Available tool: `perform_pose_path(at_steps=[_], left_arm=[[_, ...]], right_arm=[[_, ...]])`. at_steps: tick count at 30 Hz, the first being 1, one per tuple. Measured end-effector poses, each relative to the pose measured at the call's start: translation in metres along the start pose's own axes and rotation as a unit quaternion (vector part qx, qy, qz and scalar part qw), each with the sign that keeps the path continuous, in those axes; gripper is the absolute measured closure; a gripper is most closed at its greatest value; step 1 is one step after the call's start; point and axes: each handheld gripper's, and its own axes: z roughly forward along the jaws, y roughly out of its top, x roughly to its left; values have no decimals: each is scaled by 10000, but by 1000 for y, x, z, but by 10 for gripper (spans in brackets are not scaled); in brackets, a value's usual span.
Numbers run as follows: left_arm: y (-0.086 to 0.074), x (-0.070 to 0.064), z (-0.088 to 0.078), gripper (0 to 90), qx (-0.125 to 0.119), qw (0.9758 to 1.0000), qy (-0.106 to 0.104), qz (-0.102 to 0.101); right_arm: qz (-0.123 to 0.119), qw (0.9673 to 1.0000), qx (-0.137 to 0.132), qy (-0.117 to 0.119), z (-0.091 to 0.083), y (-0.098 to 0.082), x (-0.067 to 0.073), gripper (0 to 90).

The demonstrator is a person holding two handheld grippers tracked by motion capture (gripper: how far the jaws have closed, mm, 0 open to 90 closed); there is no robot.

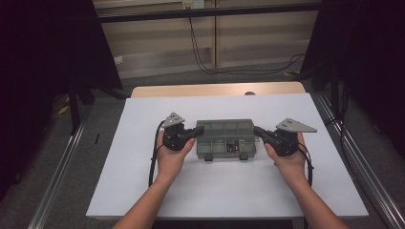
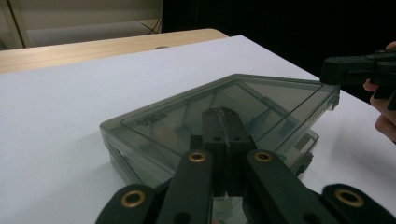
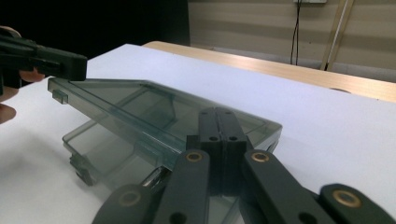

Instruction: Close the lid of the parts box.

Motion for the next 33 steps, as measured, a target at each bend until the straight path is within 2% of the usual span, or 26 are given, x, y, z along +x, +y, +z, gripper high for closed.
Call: perform_pose_path(at_steps=[7, 9, 11, 13, 15, 16, 17, 19, 21, 28, 33], left_arm=[[-12, -2, -5, 900, -27, 9998, -210, -52], [-16, -3, -6, 900, -18, 9998, -214, 16], [-20, -5, -6, 900, -27, 9998, -90, 170], [-24, -5, -5, 900, -9, 9998, -127, 175], [-28, -7, -5, 900, -26, 9999, -41, 153], [-30, -7, -5, 900, -29, 9999, -90, 100], [-31, -7, -6, 900, -25, 10000, 7, 77], [-34, -6, -6, 900, -75, 10000, 26, 28], [-38, -6, -6, 900, -59, 9999, 129, 23], [-50, -5, -4, 900, -38, 9997, 175, -153], [-52, -5, -3, 900, -19, 9997, 192, -133]], right_arm=[[68, 10000, 22, 19, -2, -11, 4, 900], [88, 10000, 25, 12, -2, -15, 5, 900], [105, 9999, 54, 7, -2, -18, 6, 900], [135, 9999, 62, 3, -2, -21, 7, 900], [133, 9999, 73, 10, -2, -24, 8, 900], [150, 9999, 83, 4, -2, -25, 9, 900], [156, 9999, 68, -18, -2, -27, 9, 900], [165, 9998, 87, 0, -2, -30, 9, 900], [198, 9998, 101, -4, -1, -33, 10, 900], [146, 9996, 226, -19, 2, -41, 14, 900], [166, 9995, 271, -40, 2, -44, 15, 900]])
